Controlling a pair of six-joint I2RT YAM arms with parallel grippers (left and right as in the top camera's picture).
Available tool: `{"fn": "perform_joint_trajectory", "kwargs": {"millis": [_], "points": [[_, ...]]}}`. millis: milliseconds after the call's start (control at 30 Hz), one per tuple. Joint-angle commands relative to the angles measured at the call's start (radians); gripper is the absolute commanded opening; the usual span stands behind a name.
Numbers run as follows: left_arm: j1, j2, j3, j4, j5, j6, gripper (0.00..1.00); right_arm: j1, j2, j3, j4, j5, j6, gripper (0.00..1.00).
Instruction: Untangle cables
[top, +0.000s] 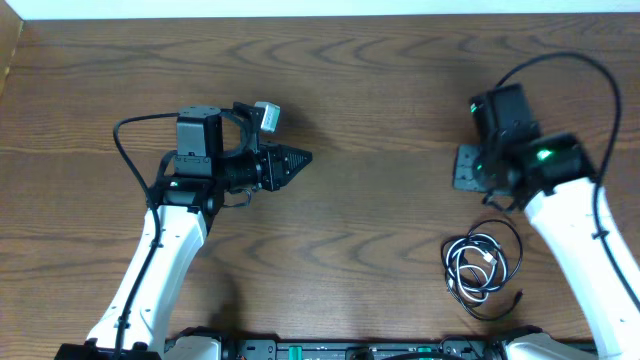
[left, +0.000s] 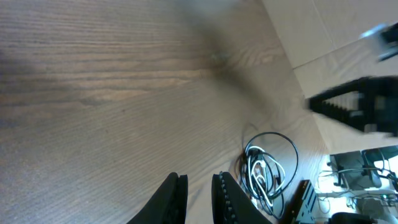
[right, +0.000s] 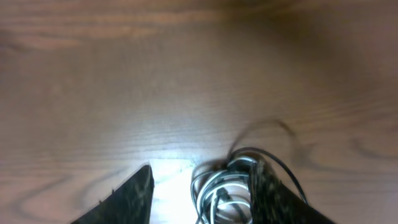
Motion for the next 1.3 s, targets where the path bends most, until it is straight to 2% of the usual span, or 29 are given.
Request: {"fn": "perform_joint_trajectory", "kwargs": {"millis": [0,133,333,533,800,900,967,1067,1100,1267], "points": [[0.002,0.002,-0.002,0.002,0.002,0.024,0.19,0.040,-0.104,-0.198,0.148,0.018,0.031,0.47],[0.002,0.002,-0.003,0.002,0.001,0.032,0.19,0.047,-0.178,-0.387,0.260,-0.032,0.084,0.49],[0.002,0.002,-0.003,0.002,0.001,0.032,0.21,0.061,-0.198,-0.506,0.194,-0.024,0.312,0.50],[0.002,0.002,-0.003,0.002,0.001,0.044,0.21,0.097,-0.198,-0.579,0.206,0.001,0.495,0.52],[0.002,0.002,-0.003,0.002,0.002,0.047,0.21,0.098,-0.198,-0.675,0.264,0.007,0.562,0.53],[0.002,0.002,-0.003,0.002,0.002,0.047,0.21,0.100,-0.198,-0.685,0.273,0.002,0.562,0.43],[0.002,0.002,-0.003,0.001,0.002,0.047,0.21,0.100,-0.198,-0.685,0.287,-0.015,0.561,0.25],[0.002,0.002,-0.003,0.001,0.002,0.047,0.21,0.100,-0.198,-0.685,0.330,-0.056,0.558,0.11],[0.002,0.002,-0.003,0.001,0.002,0.047,0.21,0.100,-0.197,-0.685,0.346,-0.071,0.558,0.02],[0.002,0.002,-0.004,-0.009,0.002,0.047,0.21,0.100,-0.189,-0.685,0.470,-0.129,0.558,0.01]]}}
